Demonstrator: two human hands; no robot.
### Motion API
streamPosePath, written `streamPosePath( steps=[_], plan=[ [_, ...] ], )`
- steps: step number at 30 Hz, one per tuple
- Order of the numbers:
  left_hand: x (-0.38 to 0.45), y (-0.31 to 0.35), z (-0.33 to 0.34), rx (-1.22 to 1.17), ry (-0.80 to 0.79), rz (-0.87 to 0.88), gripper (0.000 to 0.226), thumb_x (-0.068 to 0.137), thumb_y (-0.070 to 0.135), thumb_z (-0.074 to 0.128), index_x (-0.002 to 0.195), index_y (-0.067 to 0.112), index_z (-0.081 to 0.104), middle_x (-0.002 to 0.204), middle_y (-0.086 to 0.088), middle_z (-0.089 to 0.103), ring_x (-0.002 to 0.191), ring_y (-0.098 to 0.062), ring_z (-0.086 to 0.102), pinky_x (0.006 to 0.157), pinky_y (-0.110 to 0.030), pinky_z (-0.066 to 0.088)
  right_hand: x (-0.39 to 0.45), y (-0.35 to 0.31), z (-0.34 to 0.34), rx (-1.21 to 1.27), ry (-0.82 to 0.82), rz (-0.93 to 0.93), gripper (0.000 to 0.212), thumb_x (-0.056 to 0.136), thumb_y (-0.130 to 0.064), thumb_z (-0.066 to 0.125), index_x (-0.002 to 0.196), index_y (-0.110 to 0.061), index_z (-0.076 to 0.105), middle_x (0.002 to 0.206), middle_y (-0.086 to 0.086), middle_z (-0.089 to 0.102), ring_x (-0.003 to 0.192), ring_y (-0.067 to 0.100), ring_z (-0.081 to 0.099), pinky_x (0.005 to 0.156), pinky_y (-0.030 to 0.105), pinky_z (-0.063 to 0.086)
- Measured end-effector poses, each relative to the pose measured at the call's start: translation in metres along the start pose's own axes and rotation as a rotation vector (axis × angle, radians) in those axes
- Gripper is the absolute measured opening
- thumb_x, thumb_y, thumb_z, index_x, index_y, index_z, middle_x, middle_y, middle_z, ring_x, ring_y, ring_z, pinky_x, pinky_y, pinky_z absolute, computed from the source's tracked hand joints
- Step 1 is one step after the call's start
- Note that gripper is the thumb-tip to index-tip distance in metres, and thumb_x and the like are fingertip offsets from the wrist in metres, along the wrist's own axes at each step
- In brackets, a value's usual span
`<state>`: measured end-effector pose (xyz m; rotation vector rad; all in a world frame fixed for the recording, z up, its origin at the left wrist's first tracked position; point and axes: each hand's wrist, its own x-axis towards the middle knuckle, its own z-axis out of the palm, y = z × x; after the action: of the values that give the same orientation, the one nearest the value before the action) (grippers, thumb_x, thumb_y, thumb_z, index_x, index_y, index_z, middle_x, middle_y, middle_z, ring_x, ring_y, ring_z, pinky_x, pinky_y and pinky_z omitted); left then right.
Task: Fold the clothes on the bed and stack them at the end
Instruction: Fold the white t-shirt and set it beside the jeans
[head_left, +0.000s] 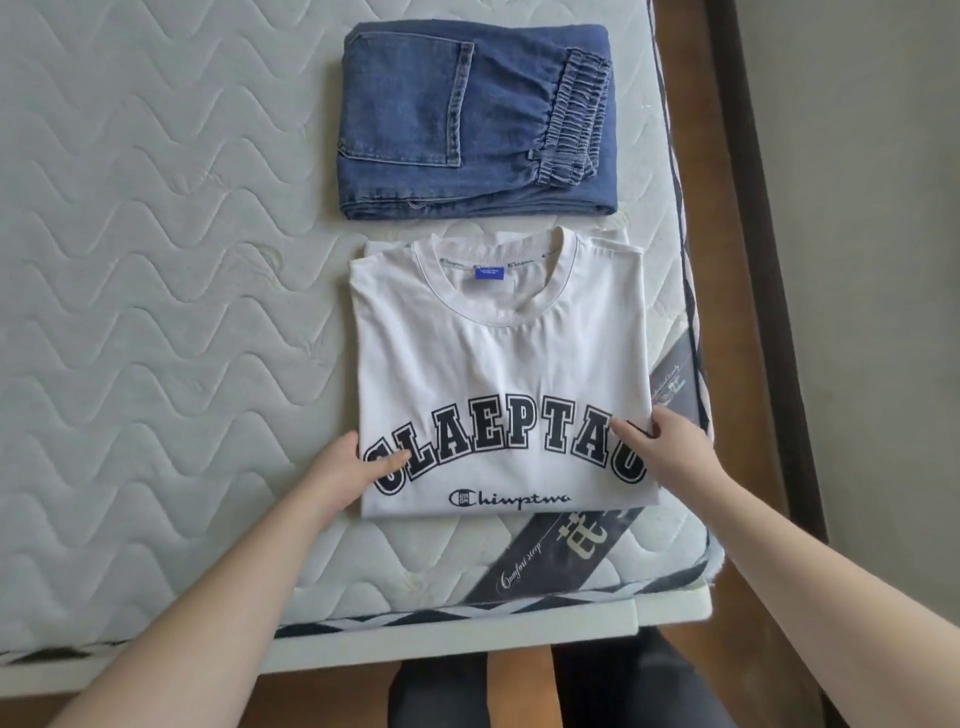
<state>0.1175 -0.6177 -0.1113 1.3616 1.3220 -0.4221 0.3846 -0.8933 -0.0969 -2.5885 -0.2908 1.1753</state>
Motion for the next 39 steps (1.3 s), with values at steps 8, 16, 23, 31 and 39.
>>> streamPosePath(
  steps=[8, 16, 23, 31, 39],
  plan=[
    [-0.024, -0.037, 0.017, 0.082, 0.228, 0.166, 0.017, 0.090, 0.022, 0.071, 0.099, 0.014, 0.060, 0.089, 0.013, 0.065, 0.085, -0.011, 0.063, 0.065, -0.021, 0.042, -0.020, 0.021, 0.015, -0.139, 0.206, -0.071, 0.041, 0.097, -0.049, 0.051, 0.074, -0.018, 0.034, 0.063, 0.002, 0.054, 0.056, 0.024, 0.049, 0.047, 0.034, 0.032],
    [-0.042, -0.043, 0.039, 0.347, 0.542, 0.252, 0.054, 0.080, 0.025, 0.079, 0.123, 0.005, 0.054, 0.107, -0.014, 0.061, 0.099, -0.036, 0.058, 0.079, -0.039, 0.045, -0.037, 0.025, 0.040, -0.198, 0.387, -0.037, 0.036, 0.096, -0.045, 0.054, 0.120, -0.018, 0.046, 0.111, 0.011, 0.060, 0.095, 0.034, 0.057, 0.081, 0.045, 0.045],
    [-0.017, 0.024, 0.085, 0.821, 0.556, 0.755, 0.059, 0.094, 0.028, 0.055, 0.148, 0.009, 0.042, 0.156, -0.010, 0.037, 0.146, -0.028, 0.031, 0.119, -0.046, 0.022, -0.023, -0.049, 0.071, -0.354, 0.408, -0.422, 0.065, 0.099, -0.042, 0.021, 0.157, -0.015, 0.010, 0.164, 0.003, 0.011, 0.152, 0.018, 0.005, 0.123, 0.038, 0.001],
    [0.043, 0.053, 0.115, 1.048, 0.490, 0.665, 0.069, 0.099, 0.049, 0.027, 0.159, 0.020, 0.007, 0.166, -0.006, 0.002, 0.153, -0.022, 0.002, 0.123, -0.043, 0.007, 0.045, -0.074, 0.076, -0.507, 0.271, -0.473, 0.068, 0.102, -0.049, 0.018, 0.156, -0.016, -0.005, 0.164, 0.000, -0.009, 0.149, 0.012, -0.015, 0.121, 0.034, -0.011],
    [0.062, 0.084, 0.084, 0.919, 0.639, 0.661, 0.071, 0.098, 0.047, 0.023, 0.155, 0.006, 0.020, 0.163, -0.014, 0.018, 0.151, -0.026, 0.016, 0.122, -0.044, 0.012, 0.069, -0.084, 0.043, -0.400, 0.397, -0.457, 0.069, 0.101, -0.048, 0.022, 0.157, -0.014, -0.001, 0.165, 0.002, -0.003, 0.151, 0.013, -0.005, 0.123, 0.033, -0.003]
  ],
)
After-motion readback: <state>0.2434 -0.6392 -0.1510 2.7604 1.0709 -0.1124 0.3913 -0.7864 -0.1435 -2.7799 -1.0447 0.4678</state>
